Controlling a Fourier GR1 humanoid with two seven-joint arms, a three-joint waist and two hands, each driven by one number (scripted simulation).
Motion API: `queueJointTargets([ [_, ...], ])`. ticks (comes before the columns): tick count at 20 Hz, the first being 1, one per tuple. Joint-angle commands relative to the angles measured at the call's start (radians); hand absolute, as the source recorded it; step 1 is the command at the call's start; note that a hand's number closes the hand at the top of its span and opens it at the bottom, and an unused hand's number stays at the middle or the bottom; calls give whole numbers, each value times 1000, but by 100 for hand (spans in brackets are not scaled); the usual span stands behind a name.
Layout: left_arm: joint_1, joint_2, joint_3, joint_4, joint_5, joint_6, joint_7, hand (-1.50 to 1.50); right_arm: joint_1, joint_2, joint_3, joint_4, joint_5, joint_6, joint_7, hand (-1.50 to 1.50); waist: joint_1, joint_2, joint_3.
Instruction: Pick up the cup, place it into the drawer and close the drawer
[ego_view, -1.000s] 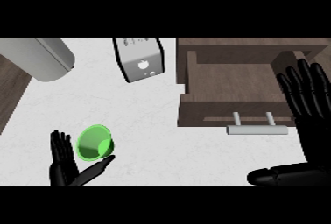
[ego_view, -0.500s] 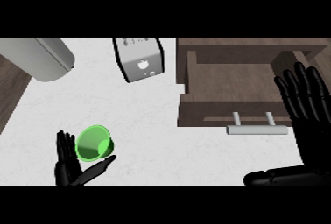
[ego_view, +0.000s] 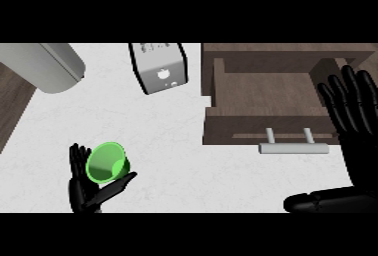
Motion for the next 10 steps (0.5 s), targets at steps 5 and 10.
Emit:
queueJointTargets([
  [5, -146, 0, 69, 258, 40, -115, -114, -150, 4, 0, 5, 2, 8, 12, -19, -150, -3, 1, 0],
  [10, -54, 5, 22, 106, 64, -227, -53, -150, -72, 11, -2, 52, 17, -37, 24, -150, 4, 0, 0],
])
